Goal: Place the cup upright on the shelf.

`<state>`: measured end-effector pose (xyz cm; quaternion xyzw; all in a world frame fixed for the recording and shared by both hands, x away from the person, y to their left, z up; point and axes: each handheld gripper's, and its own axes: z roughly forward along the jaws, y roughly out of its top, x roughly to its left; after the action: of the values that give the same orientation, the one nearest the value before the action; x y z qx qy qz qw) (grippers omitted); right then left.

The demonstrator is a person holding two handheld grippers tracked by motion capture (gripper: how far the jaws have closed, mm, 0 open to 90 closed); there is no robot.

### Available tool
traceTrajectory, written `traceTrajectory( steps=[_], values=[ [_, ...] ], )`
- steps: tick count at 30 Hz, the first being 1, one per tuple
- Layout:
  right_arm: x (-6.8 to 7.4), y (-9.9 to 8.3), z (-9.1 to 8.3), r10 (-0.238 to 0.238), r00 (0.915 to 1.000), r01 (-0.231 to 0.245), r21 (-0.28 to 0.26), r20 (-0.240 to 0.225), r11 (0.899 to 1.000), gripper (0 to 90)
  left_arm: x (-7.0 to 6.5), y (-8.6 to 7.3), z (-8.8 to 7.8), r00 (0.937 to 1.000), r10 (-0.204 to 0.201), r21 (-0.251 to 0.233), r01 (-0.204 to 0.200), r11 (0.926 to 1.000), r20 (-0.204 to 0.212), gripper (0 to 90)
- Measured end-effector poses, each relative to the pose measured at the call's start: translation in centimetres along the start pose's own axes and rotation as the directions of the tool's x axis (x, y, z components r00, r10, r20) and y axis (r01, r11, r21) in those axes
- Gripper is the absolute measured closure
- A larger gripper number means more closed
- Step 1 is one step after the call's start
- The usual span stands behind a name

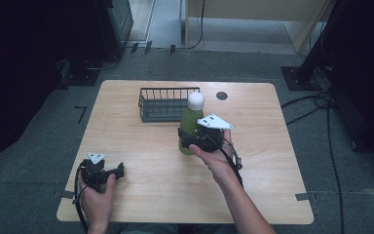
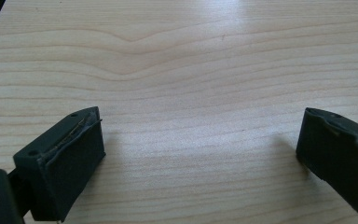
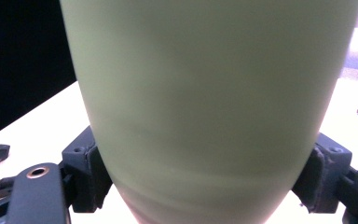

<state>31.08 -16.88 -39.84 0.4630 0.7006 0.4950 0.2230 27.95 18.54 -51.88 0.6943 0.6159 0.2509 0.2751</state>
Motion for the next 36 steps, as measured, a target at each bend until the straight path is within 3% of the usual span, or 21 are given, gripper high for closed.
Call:
traceTrajectory(
  steps=[17,36],
  values=[
    [-0.3,1.9,1.1,0.011,0.9999,-0.011,-0.007,0.005,1.0,19.8,0.0,0.0,0.0,1.0,0.0,0.001,0.0,1.0,0.001,1.1],
    [-1.7,5.6,1.9,0.01,0.9989,-0.008,-0.03,0.046,1.0,19.8,0.0,0.0,0.0,1.0,0.001,0.001,-0.001,1.0,0.001,1.1]
  ],
)
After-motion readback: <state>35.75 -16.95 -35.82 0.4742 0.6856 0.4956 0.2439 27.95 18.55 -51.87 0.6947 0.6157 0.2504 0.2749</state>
